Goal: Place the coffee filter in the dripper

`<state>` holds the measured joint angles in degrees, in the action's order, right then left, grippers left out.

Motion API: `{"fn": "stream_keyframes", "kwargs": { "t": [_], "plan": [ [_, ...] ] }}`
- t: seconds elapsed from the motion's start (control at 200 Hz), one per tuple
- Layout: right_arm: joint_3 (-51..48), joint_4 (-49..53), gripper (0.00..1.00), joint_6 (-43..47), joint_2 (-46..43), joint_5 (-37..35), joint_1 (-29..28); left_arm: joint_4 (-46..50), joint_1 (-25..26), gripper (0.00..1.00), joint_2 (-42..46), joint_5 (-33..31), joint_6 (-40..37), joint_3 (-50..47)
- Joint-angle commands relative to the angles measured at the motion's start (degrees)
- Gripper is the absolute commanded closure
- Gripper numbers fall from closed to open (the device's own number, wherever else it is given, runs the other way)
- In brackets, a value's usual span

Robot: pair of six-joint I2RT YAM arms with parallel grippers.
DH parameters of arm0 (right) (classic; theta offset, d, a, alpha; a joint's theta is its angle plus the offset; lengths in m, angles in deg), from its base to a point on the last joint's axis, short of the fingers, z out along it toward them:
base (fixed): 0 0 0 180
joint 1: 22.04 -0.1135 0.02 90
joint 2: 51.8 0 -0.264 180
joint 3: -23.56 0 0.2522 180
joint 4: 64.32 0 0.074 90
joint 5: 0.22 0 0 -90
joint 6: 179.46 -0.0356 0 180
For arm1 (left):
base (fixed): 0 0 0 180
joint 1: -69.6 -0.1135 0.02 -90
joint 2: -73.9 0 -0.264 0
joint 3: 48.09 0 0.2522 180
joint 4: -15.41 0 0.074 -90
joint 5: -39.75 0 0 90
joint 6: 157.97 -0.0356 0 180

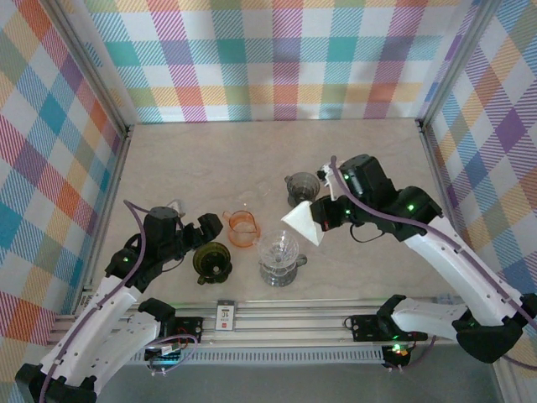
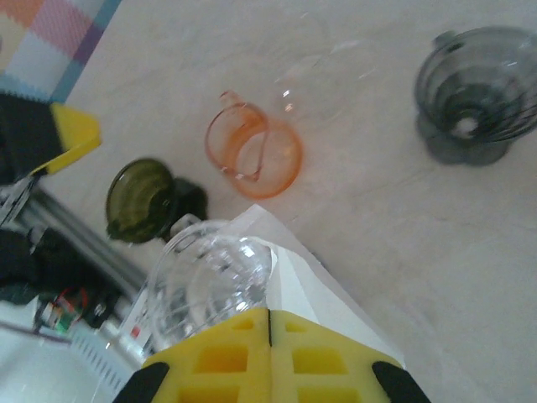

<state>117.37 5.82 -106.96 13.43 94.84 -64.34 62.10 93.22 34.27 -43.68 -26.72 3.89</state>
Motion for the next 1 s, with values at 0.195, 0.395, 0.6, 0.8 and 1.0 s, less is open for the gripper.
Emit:
{"fn": "stream_keyframes", "kwargs": {
  "t": [0.195,0.395,0.6,0.8,1.0],
  "plan": [
    [12.4,13.6,1.0,-0.7,11.2,-2.5,-8.6,-0.1,0.8,0.0,0.2,3.8,-1.7,1.7],
    [18.9,17.6,1.0,0.3,19.7,-2.9,-12.0,-0.2,0.8,0.0,0.5,4.9,-1.8,1.9],
    [20.2,15.0,1.0,0.0,25.4,-1.1,-13.4,-1.1,0.8,0.0,1.0,6.0,-1.7,1.7],
    [14.6,8.6,1.0,-1.5,27.7,0.1,-13.5,-1.4,0.8,0.0,1.1,6.8,-1.5,1.9],
    [10.2,5.0,0.98,-2.7,28.0,0.2,-13.5,-1.6,0.8,0.0,1.1,7.3,-1.6,1.8]
  ]
}}
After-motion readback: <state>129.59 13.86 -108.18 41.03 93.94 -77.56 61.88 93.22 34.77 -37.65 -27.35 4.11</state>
